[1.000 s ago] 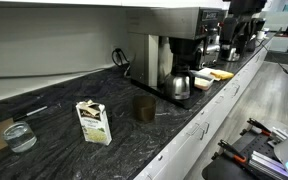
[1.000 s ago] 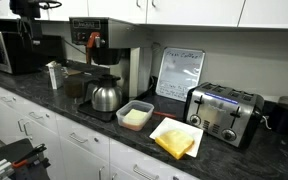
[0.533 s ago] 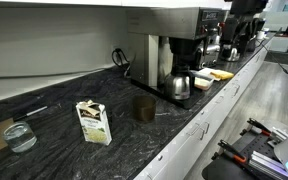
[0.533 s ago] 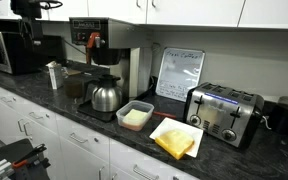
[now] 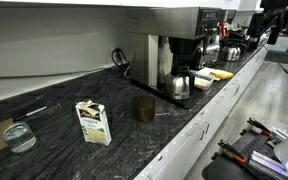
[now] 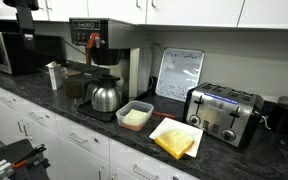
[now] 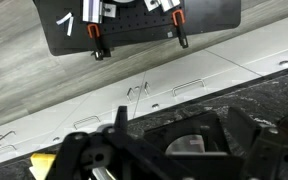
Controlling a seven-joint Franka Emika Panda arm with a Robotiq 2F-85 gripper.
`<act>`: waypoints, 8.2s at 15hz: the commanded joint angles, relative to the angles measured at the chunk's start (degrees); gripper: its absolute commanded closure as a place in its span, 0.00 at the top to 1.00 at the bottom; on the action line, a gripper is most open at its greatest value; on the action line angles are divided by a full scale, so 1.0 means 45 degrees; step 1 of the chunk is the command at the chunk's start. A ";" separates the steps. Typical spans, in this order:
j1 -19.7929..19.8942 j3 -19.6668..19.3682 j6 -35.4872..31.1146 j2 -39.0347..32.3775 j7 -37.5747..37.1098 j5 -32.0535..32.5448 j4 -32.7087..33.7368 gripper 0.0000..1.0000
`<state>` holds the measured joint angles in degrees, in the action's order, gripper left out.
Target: Take the slice of bread on the plate and put it in the lunch box
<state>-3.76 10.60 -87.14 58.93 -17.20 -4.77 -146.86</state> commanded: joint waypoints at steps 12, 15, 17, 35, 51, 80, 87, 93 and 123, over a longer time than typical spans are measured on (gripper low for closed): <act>0.1058 -0.0137 -0.0362 0.0060 -0.0625 0.0376 -0.0332 1.00; 0.2444 -0.1043 -0.0906 0.0031 -0.1200 0.1037 -0.0628 1.00; 0.3455 -0.1717 -0.1544 -0.0251 -0.1428 0.1571 -0.0814 1.00; 0.5306 -0.3313 -0.4119 -0.1965 -0.2122 0.1833 -0.1126 1.00; 0.5989 -0.4137 -0.8266 -0.3733 -0.2831 0.0298 -0.1441 1.00; 0.5042 -0.6451 -1.3236 -0.7314 -0.2226 -0.5969 -0.1520 1.00; 0.3051 -0.8596 -1.4857 -0.8785 0.2178 -1.1688 -0.1149 1.00; 0.2189 -0.9289 -1.4744 -0.9778 0.4519 -1.4570 -0.1272 1.00; 0.4205 -0.8201 -1.1068 -1.6515 0.9215 -2.2331 0.1844 1.00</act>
<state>12.02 -29.42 -138.76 -10.75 23.46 -102.81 -141.83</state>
